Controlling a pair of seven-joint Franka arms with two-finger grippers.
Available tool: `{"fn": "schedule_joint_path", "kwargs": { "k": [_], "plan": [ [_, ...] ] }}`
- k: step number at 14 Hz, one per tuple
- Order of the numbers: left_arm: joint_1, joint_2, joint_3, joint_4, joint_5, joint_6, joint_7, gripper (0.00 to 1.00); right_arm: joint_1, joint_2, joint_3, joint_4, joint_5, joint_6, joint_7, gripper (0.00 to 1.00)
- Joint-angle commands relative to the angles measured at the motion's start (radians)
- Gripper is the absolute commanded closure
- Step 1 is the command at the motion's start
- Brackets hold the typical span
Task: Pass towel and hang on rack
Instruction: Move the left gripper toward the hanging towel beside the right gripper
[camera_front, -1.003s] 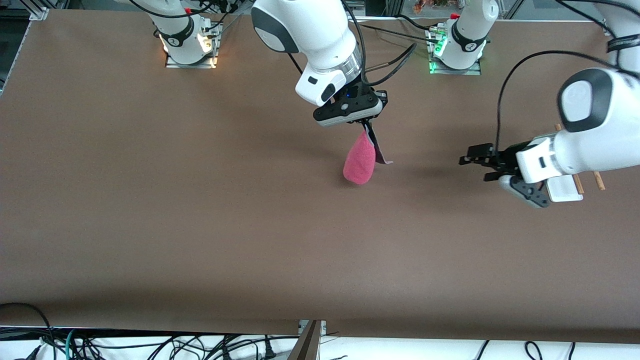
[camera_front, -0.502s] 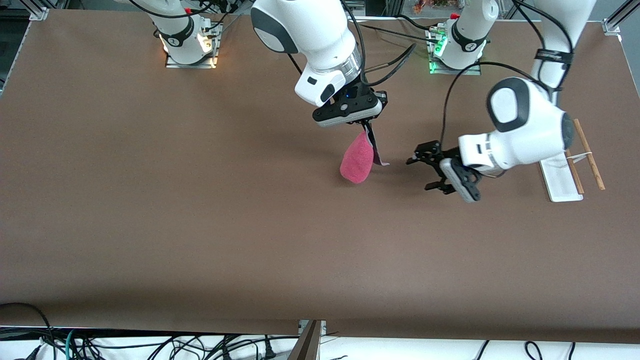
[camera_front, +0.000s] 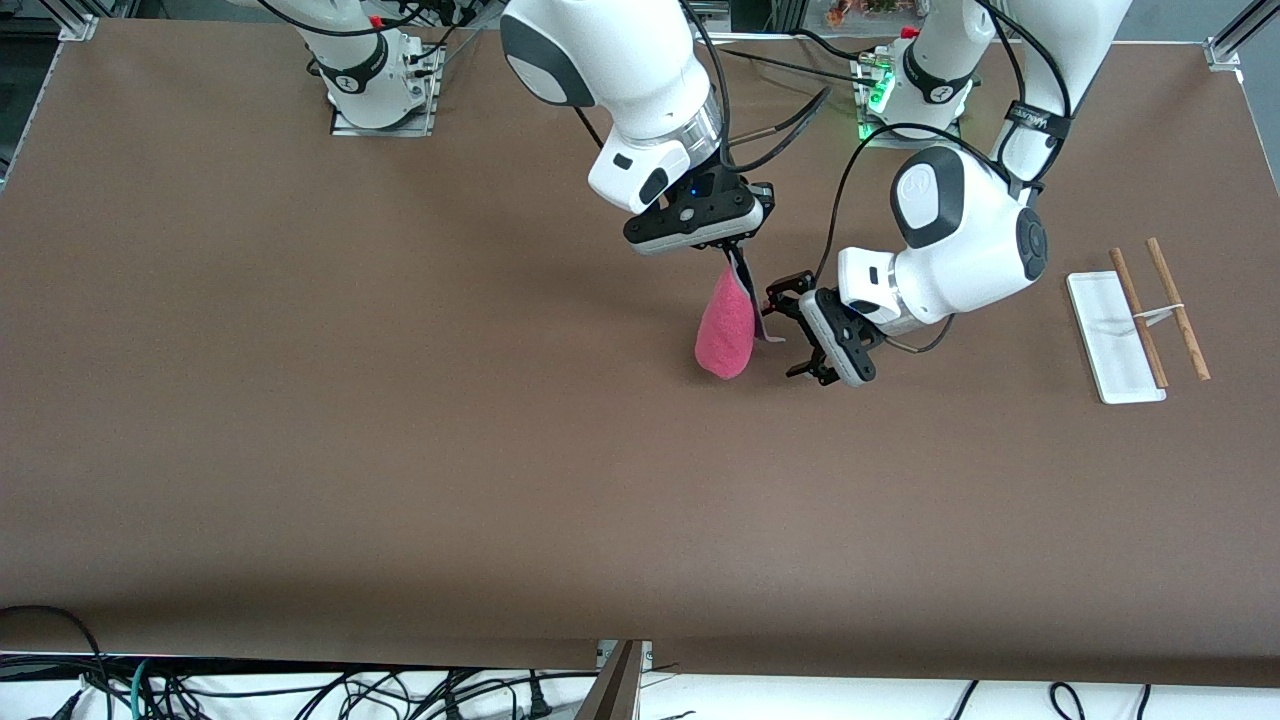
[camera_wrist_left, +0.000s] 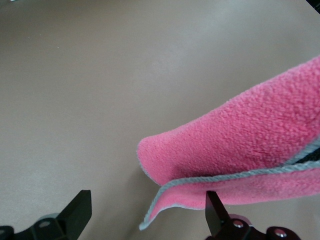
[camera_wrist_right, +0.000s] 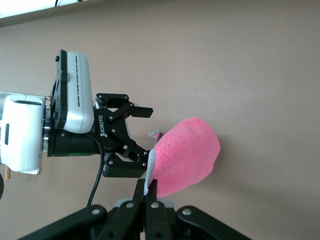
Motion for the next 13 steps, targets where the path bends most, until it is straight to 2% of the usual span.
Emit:
{"fn": "schedule_joint_path", "kwargs": {
  "k": [1, 10, 11, 12, 13],
  "plan": [
    [-0.002, 0.006, -0.007, 0.001, -0.03, 0.011, 0.045, 0.0, 0.0, -0.003, 0.0, 0.01, -0.007, -0.001, 0.015, 1.0],
    [-0.013, 0.018, -0.007, 0.011, -0.028, 0.011, 0.045, 0.0, -0.003, -0.006, -0.001, 0.011, -0.005, 0.0, 0.012, 1.0],
    [-0.013, 0.018, -0.007, 0.013, -0.028, 0.011, 0.045, 0.03, -0.003, -0.006, -0.001, 0.011, -0.005, 0.0, 0.012, 1.0],
    [-0.013, 0.018, -0.007, 0.013, -0.027, 0.011, 0.045, 0.1, -0.003, -0.006, -0.001, 0.011, -0.005, 0.002, 0.012, 1.0],
    [-0.013, 0.018, -0.007, 0.013, -0.026, 0.011, 0.045, 0.23, -0.003, -0.006, 0.0, 0.011, -0.005, 0.01, 0.012, 1.0]
  ]
}}
